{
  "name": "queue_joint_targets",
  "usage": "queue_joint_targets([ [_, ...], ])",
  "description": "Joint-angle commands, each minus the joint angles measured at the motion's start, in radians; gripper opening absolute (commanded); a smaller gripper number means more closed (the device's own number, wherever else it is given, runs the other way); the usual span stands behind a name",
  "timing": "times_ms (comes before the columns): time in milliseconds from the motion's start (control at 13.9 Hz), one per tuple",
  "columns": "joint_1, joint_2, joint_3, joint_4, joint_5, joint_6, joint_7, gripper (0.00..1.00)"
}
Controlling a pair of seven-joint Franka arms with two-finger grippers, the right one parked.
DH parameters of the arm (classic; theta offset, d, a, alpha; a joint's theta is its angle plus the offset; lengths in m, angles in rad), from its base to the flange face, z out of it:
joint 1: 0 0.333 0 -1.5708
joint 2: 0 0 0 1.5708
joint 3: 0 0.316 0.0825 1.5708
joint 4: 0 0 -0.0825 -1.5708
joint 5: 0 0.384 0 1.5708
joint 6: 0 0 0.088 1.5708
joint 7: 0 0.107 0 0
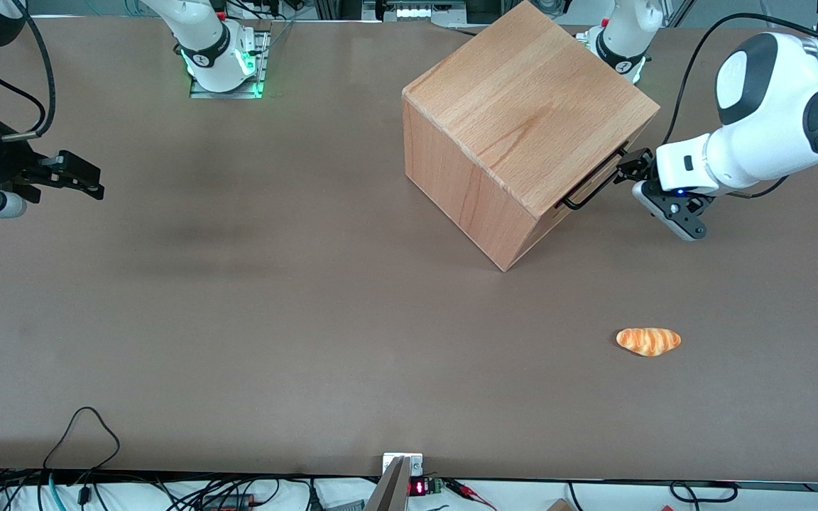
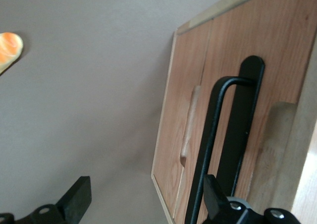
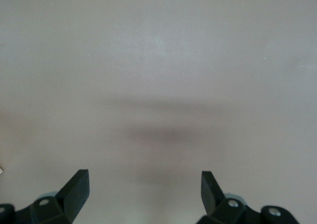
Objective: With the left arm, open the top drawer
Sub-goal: 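Position the left gripper fingers around the black bar handle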
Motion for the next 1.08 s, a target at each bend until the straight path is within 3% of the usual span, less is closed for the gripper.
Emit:
queue_joint_targets([
  [0,0.003,-0.011,-0.012,-0.025,-0.026,0.014,0.071,1.0],
  [1008,0.003,-0.01,-0.045,-0.054,-0.029,0.018,0.114,1.0],
])
